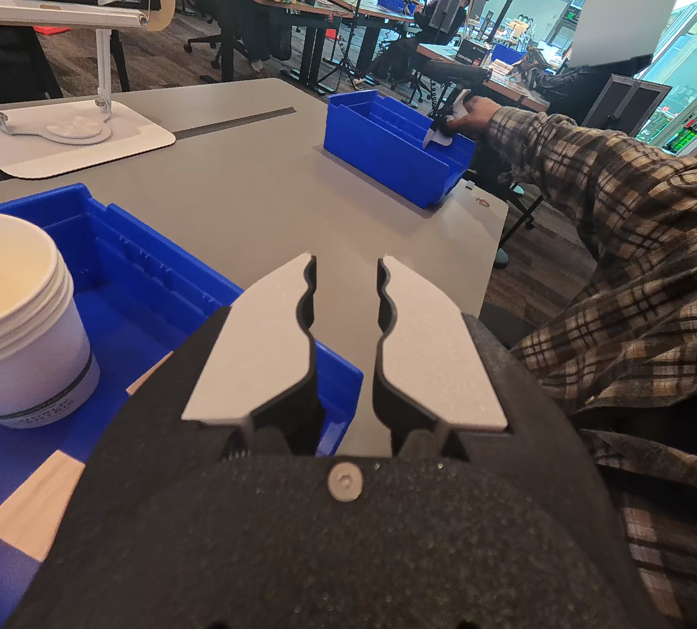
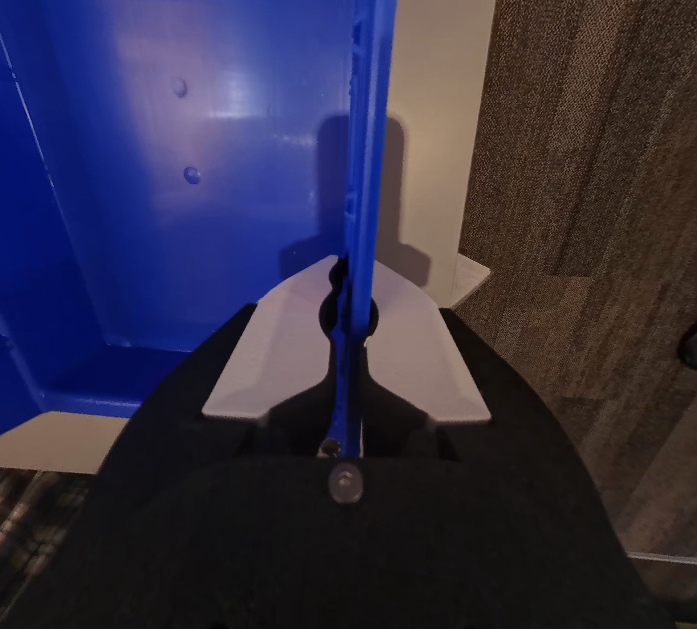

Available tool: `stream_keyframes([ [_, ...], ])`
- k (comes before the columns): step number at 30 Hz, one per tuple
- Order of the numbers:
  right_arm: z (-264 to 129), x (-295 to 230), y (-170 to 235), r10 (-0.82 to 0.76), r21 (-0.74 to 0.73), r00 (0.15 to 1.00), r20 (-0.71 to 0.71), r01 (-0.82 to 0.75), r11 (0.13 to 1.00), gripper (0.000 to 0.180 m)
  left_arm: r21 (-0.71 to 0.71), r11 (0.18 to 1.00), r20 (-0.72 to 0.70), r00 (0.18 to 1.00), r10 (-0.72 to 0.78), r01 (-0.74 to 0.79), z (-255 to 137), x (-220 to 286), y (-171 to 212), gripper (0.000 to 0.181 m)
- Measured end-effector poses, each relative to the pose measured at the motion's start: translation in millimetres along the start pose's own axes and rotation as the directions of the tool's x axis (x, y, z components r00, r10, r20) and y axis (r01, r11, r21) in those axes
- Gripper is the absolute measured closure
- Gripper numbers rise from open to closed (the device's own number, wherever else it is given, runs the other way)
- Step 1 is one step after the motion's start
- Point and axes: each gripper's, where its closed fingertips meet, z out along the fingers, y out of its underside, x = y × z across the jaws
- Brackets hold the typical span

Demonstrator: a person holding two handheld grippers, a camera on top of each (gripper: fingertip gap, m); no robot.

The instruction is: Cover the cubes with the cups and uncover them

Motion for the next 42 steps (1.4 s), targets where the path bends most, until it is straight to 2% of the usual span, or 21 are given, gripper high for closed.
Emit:
stream_keyframes([
  [15, -2.2, 20.2, -0.3, -0.073, 0.005, 0.997, -0.002, 0.073, 0.997, 0.171, 0.015, 1.000, 0.020, 1.000, 0.007, -0.008, -6.2, -2.0, -3.2, 0.152],
  [20, -23.9, 24.0, 0.8, -0.071, 0.070, 0.995, -0.075, 0.076, 0.995, 0.108, 0.039, 0.999, 0.027, 1.000, 0.011, -0.012, -12.7, -1.0, -9.2, 0.151],
  [24, -69.8, 7.4, -4.2, -0.088, 0.193, 0.989, -0.115, 0.109, 0.975, 0.088, 0.063, 0.998, 0.040, 0.999, 0.023, -0.025, -22.2, 1.0, -13.8, 0.148],
  [26, -105.4, -14.9, -13.8, -0.107, 0.321, 0.986, -0.130, 0.144, 0.936, 0.088, 0.084, 0.996, 0.057, 0.998, 0.037, -0.042, -28.5, 1.7, -18.0, 0.146],
  [29, -160.3, -69.3, -26.8, -0.146, 0.541, 0.978, -0.148, 0.204, 0.816, 0.089, 0.097, 0.994, 0.092, 0.995, 0.048, -0.056, -37.0, -0.8, -21.7, 0.144],
  [33, -194.5, -173.7, -22.7, -0.272, 0.745, 0.960, -0.071, 0.232, 0.625, 0.093, 0.112, 0.992, 0.184, 0.982, 0.040, -0.061, -57.8, -11.1, -25.5, 0.141],
  [37, -178.5, -273.5, -10.2, -0.441, 0.835, 0.897, 0.016, 0.230, 0.499, 0.096, 0.089, 0.996, 0.333, 0.943, -0.009, -0.021, -88.1, -38.5, -18.9, 0.136],
  [42, -114.8, -360.9, -10.4, -0.586, 0.845, 0.803, 0.103, 0.240, 0.478, 0.098, -0.032, 0.994, 0.508, 0.858, -0.074, 0.104, -113.3, -82.0, 6.6, 0.124],
])
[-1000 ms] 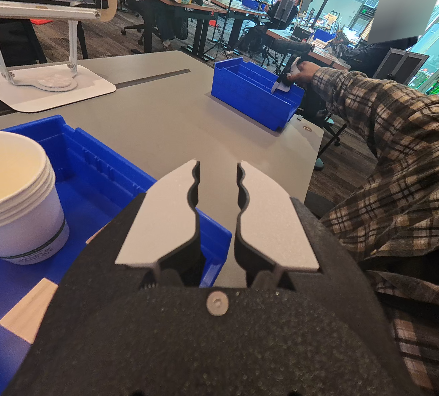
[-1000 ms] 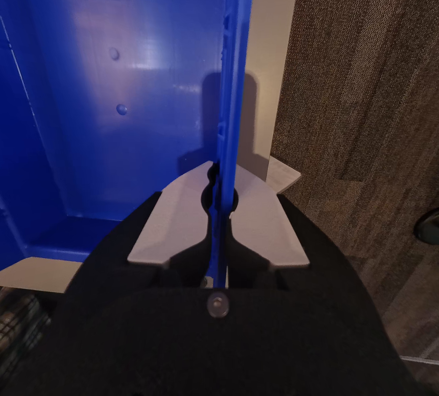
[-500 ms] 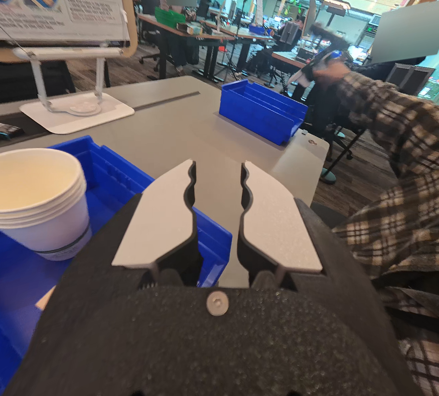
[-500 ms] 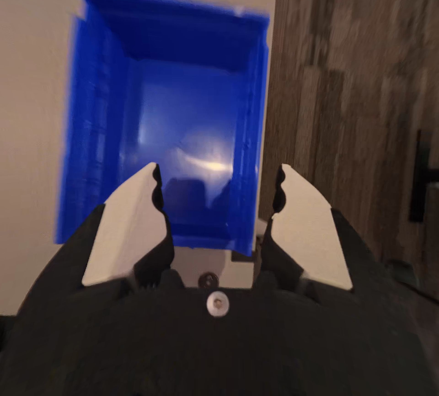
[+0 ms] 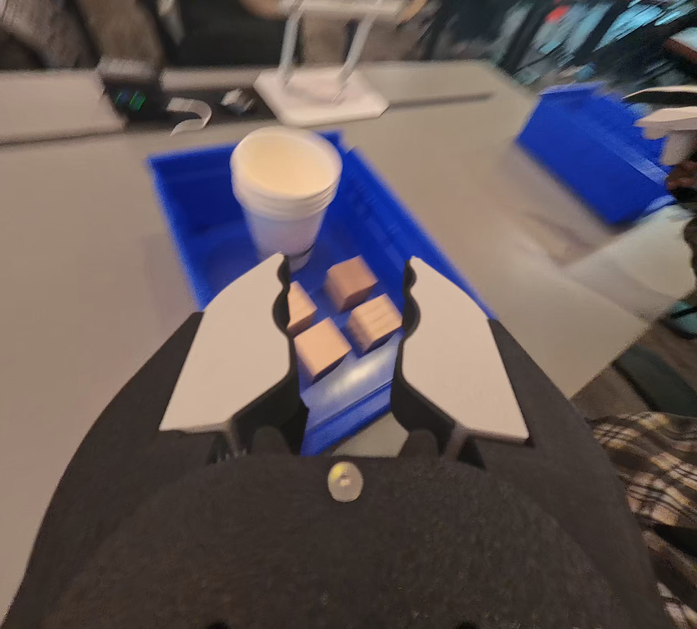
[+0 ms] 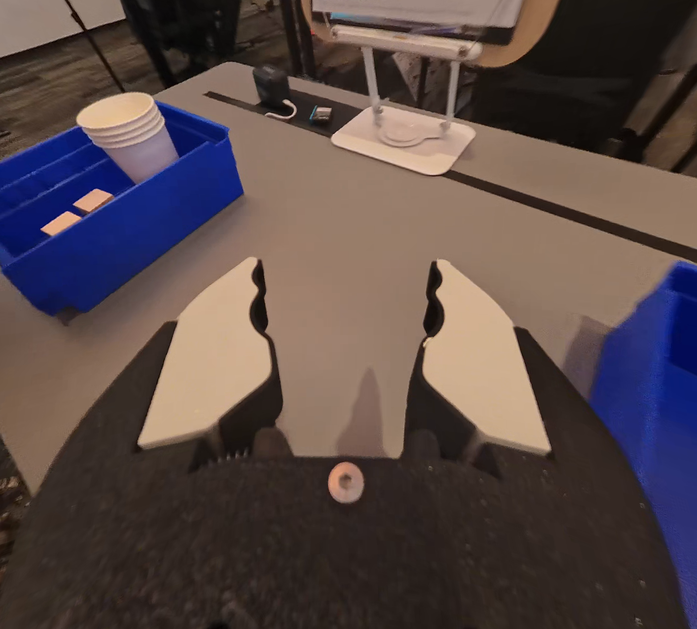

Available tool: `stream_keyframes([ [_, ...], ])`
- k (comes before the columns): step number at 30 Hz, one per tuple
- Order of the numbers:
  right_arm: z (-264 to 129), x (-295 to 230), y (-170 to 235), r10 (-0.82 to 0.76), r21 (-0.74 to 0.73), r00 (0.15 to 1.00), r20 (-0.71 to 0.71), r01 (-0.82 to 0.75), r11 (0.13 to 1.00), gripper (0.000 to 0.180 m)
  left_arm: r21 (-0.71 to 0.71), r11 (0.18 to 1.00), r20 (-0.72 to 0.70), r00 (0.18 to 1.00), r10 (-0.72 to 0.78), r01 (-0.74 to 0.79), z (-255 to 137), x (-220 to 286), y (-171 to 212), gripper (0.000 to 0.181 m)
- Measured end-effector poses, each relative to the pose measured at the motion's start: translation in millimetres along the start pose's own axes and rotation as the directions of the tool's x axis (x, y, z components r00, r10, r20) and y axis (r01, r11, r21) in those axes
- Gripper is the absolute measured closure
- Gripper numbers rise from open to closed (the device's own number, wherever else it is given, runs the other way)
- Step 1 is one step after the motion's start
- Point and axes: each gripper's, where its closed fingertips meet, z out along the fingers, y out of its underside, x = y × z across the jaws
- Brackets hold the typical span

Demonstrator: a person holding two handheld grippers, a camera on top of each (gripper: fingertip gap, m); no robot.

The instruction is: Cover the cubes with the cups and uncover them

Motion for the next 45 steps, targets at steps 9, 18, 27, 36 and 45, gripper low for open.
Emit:
stream_keyframes([
  [9, 74.8, 10.4, 41.4, 0.013, 0.063, 1.000, 0.007, -0.014, 0.998, 0.109, -0.343, 0.932, 0.250, 0.968, -0.028, 0.116, 20.7, -75.9, 45.1, 0.106],
  [18, 64.9, 26.1, 54.9, 0.062, 0.101, 0.998, -0.003, -0.061, 0.993, 0.110, -0.500, 0.844, 0.270, 0.961, -0.062, 0.195, 55.2, -95.1, 80.7, 0.112],
  [27, 68.7, 16.2, 59.0, 0.042, 0.062, 0.999, 0.027, -0.043, 0.997, 0.114, -0.595, 0.769, 0.285, 0.956, -0.071, 0.235, 64.6, -110.9, 104.5, 0.136],
  [36, 72.1, 18.8, 66.7, 0.076, 0.026, 0.996, 0.036, -0.077, 0.997, 0.122, -0.594, 0.757, 0.273, 0.953, -0.130, 0.273, 64.4, -118.9, 105.4, 0.176],
  [45, 74.1, 14.2, 69.3, 0.079, 0.005, 0.995, 0.057, -0.079, 0.997, 0.127, -0.563, 0.760, 0.326, 0.932, -0.156, 0.324, 37.8, -145.2, 111.8, 0.176],
])
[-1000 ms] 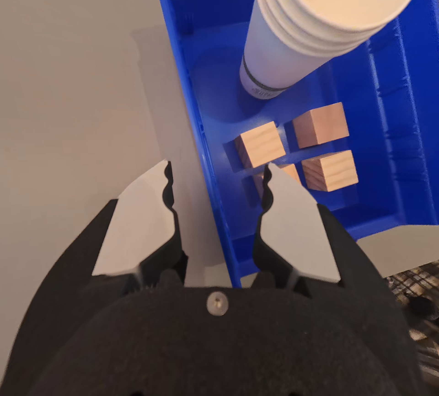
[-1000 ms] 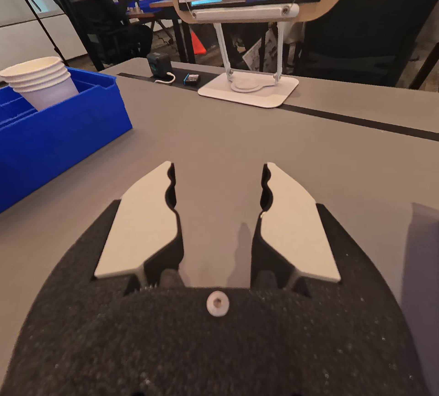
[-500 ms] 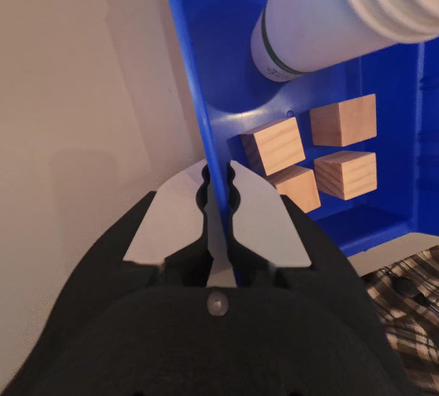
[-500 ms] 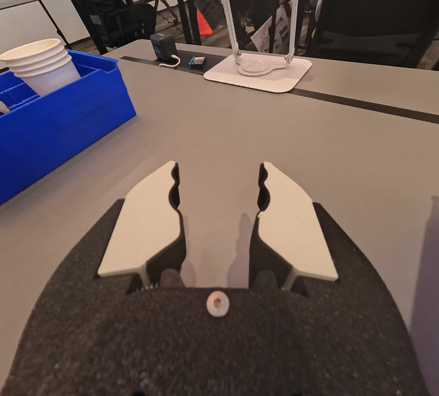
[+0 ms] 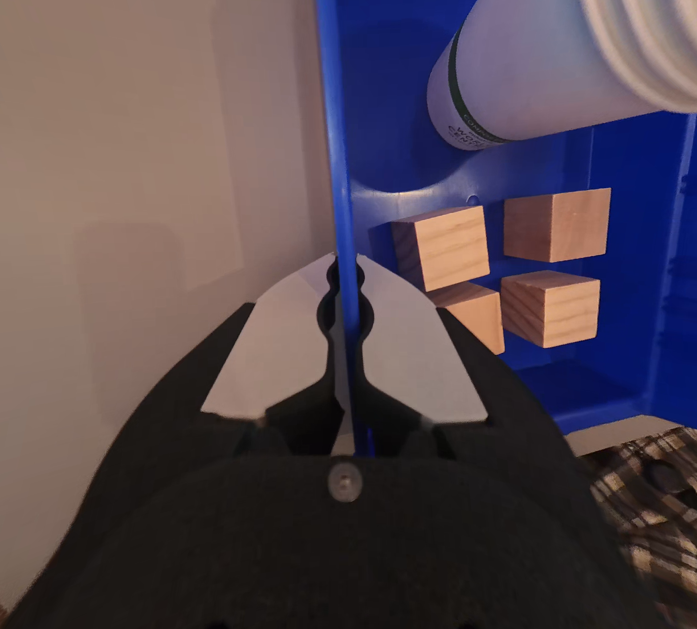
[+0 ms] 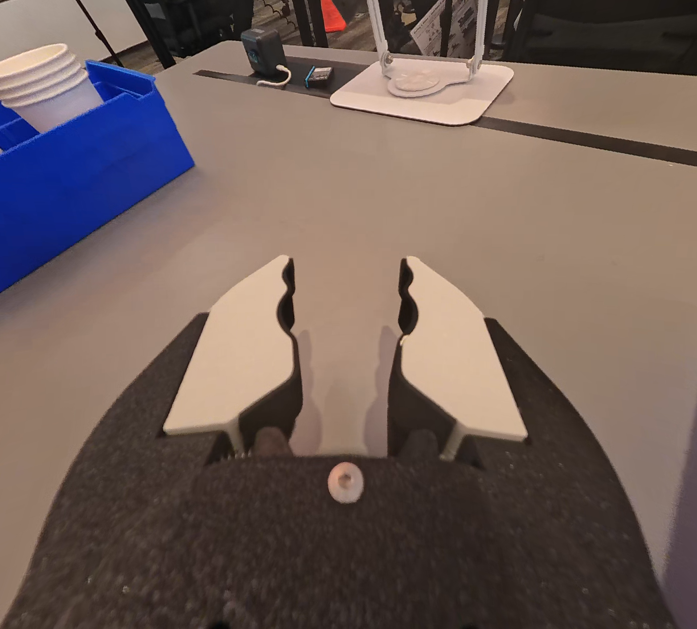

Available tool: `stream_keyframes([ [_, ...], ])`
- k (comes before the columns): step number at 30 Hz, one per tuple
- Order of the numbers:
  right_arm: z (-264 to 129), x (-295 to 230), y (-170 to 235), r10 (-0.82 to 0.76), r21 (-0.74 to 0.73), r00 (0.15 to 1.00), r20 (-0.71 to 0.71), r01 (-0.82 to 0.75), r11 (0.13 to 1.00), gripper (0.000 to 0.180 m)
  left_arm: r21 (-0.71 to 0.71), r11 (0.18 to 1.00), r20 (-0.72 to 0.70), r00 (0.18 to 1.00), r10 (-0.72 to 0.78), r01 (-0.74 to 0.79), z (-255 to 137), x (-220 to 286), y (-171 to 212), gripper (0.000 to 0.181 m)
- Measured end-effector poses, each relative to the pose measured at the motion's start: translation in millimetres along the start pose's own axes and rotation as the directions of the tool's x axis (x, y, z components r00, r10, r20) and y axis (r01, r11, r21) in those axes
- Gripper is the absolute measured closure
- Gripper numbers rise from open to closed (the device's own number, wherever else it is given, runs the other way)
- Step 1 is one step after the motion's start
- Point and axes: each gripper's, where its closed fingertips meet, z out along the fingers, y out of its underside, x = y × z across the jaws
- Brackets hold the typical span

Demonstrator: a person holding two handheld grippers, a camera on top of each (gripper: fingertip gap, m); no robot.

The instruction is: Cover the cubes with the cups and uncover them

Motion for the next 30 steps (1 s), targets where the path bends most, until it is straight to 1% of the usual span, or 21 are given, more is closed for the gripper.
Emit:
stream_keyframes([
  [12, 3.7, -1.7, 6.5, -0.006, -0.039, 1.000, 0.004, 0.006, 0.999, 0.132, 0.014, 0.999, 0.021, 0.998, -0.051, 0.051, -19.8, -62.2, 15.7, 0.177],
  [20, 5.7, -0.9, 9.6, 0.001, -0.052, 1.000, 0.005, -0.001, 0.999, 0.133, 0.014, 0.998, 0.029, 0.998, -0.057, 0.057, -32.6, -107.2, 23.3, 0.176],
  [30, 10.5, 1.1, 18.1, -0.002, -0.092, 1.000, -0.004, 0.001, 0.996, 0.135, 0.016, 0.997, 0.034, 0.997, -0.071, 0.070, -37.9, -140.3, 18.7, 0.176],
])
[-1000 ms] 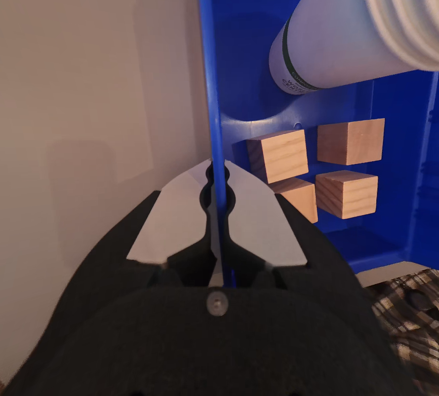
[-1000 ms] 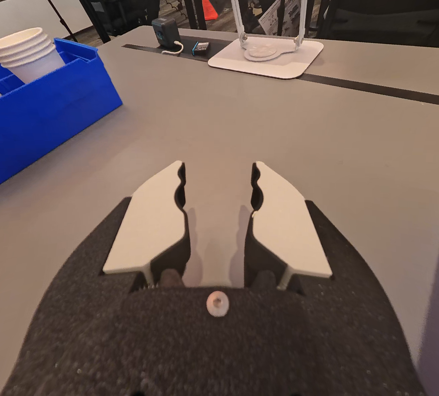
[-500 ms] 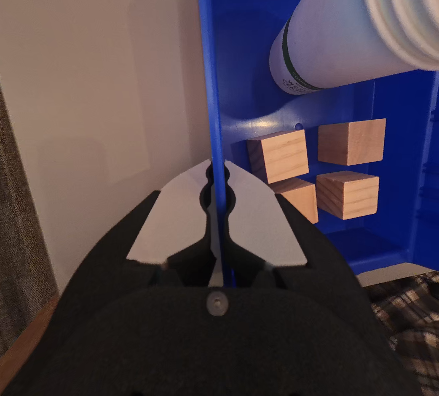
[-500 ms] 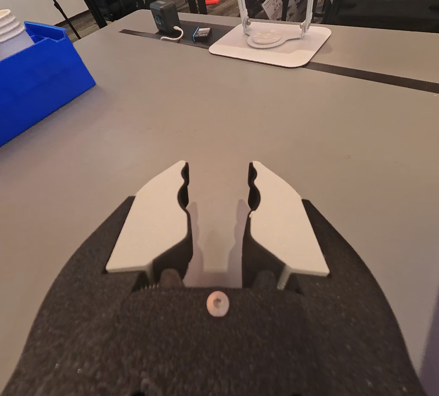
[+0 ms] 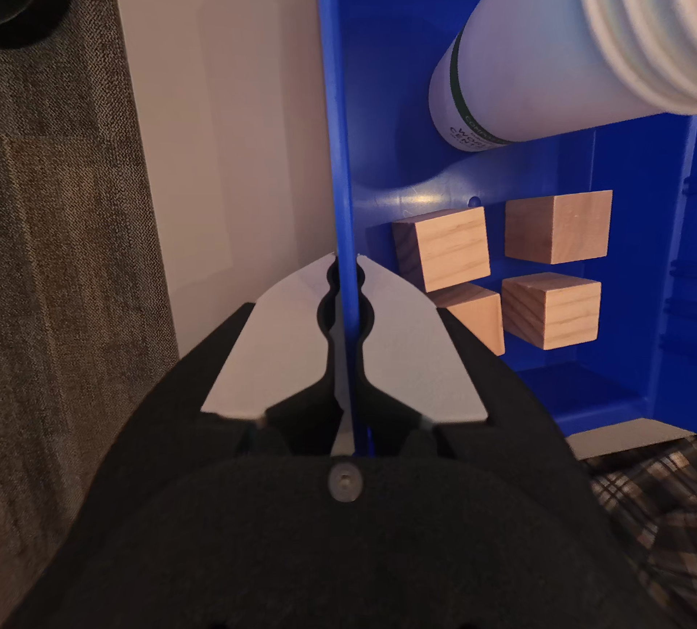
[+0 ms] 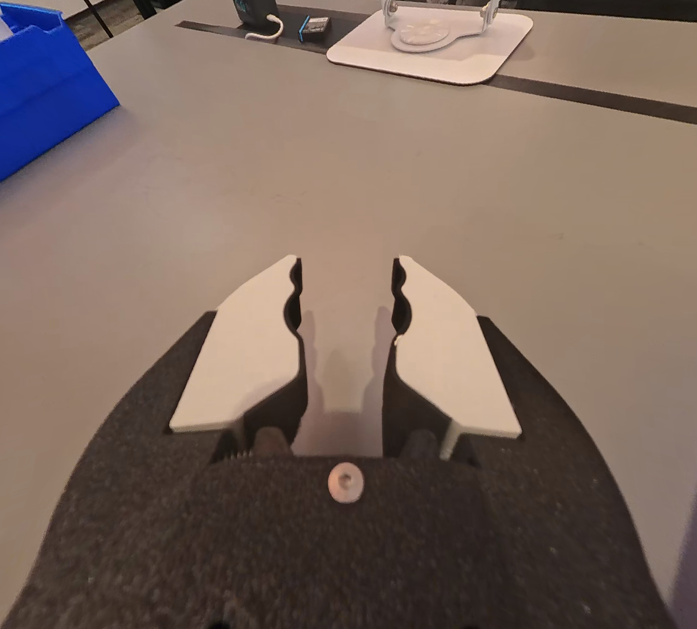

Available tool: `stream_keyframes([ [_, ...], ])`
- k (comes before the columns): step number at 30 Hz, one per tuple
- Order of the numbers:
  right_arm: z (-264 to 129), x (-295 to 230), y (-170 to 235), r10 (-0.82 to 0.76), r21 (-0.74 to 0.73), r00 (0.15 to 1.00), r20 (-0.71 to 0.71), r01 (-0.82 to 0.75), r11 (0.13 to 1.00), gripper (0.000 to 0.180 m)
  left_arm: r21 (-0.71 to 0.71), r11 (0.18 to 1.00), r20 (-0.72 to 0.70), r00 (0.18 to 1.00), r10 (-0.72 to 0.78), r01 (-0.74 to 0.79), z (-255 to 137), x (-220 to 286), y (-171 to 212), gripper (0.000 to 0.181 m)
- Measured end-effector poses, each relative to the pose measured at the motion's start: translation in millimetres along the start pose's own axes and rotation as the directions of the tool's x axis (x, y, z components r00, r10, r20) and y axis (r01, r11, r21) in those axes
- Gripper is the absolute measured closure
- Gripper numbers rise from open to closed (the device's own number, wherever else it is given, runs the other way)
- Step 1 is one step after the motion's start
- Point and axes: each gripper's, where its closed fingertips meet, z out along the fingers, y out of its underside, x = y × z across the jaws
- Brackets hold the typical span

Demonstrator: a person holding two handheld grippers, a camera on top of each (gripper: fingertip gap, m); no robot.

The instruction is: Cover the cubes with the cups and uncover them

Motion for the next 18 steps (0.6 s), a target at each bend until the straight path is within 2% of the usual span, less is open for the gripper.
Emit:
stream_keyframes([
  [18, 3.7, 3.8, 6.3, 0.011, -0.028, 1.000, -0.005, -0.011, 1.000, 0.135, -0.009, 0.999, -0.017, 0.999, 0.035, -0.035, -0.4, -23.5, -10.8, 0.176],
])
